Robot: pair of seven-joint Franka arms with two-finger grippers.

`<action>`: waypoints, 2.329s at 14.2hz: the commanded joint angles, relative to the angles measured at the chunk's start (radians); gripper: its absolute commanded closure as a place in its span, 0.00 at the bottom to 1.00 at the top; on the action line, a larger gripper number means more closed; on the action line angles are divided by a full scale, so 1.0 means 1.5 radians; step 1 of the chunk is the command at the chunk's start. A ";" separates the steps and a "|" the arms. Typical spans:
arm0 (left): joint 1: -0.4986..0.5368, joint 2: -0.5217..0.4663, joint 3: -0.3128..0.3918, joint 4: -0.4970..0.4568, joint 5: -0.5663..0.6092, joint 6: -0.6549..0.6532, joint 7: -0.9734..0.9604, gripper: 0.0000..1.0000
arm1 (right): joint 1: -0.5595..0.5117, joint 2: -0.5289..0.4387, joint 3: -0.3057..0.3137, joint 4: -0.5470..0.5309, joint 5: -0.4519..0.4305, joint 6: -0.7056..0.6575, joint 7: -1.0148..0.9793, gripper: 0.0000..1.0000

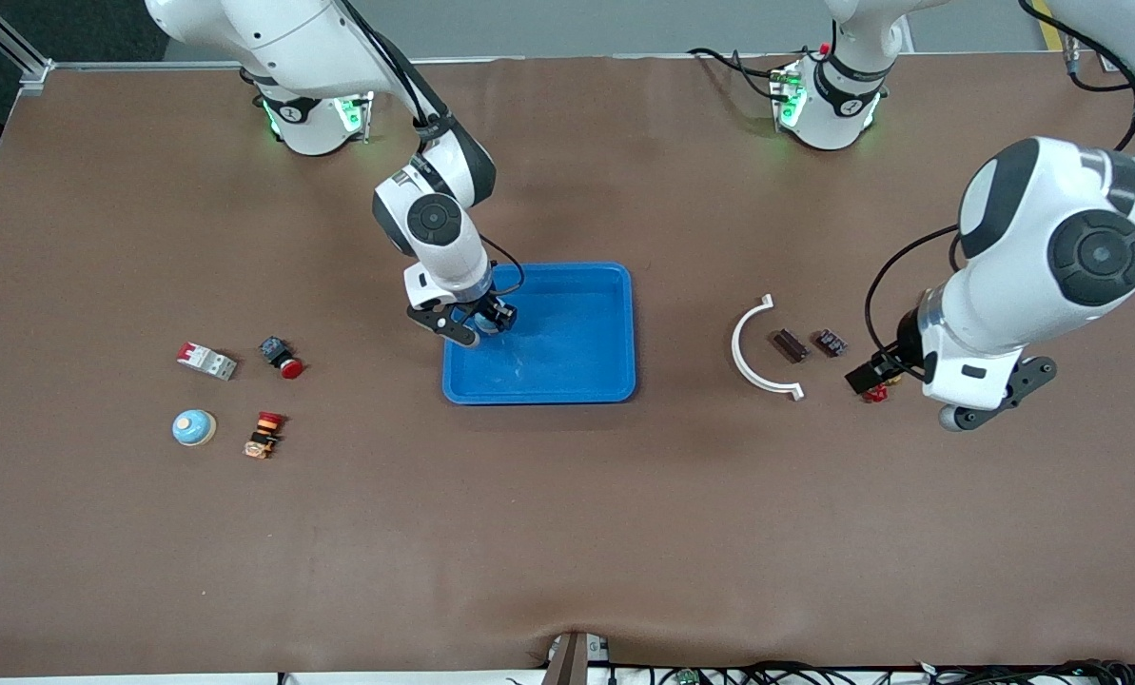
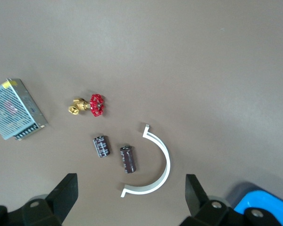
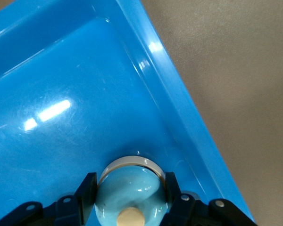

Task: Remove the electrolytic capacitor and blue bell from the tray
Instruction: 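Grasp the second blue bell with the right gripper while the left gripper retracts, then carry the held bell with the right gripper toward the red buttons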

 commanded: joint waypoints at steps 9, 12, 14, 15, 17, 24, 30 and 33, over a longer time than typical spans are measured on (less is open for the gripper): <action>-0.128 -0.129 0.147 0.031 -0.009 -0.094 0.270 0.00 | -0.002 -0.014 -0.009 0.120 -0.012 -0.208 -0.003 1.00; -0.149 -0.171 0.188 0.028 -0.052 -0.130 0.293 0.00 | -0.039 -0.043 -0.010 0.134 -0.012 -0.272 -0.080 1.00; -0.162 -0.194 0.236 0.027 -0.080 -0.139 0.339 0.00 | -0.062 -0.061 -0.010 0.133 -0.012 -0.312 -0.144 1.00; -0.162 -0.203 0.248 0.027 -0.091 -0.145 0.367 0.00 | -0.075 -0.070 -0.011 0.129 -0.012 -0.328 -0.188 1.00; -0.174 -0.220 0.276 0.027 -0.093 -0.162 0.410 0.00 | -0.103 -0.097 -0.011 0.107 -0.013 -0.339 -0.266 1.00; -0.193 -0.241 0.319 0.028 -0.101 -0.207 0.462 0.00 | -0.194 -0.196 -0.012 0.005 -0.015 -0.339 -0.462 1.00; -0.193 -0.263 0.317 0.003 -0.101 -0.211 0.461 0.00 | -0.296 -0.320 -0.012 -0.115 -0.015 -0.331 -0.632 1.00; -0.189 -0.263 0.313 0.004 -0.101 -0.207 0.461 0.00 | -0.358 -0.362 -0.012 -0.149 -0.015 -0.336 -0.728 1.00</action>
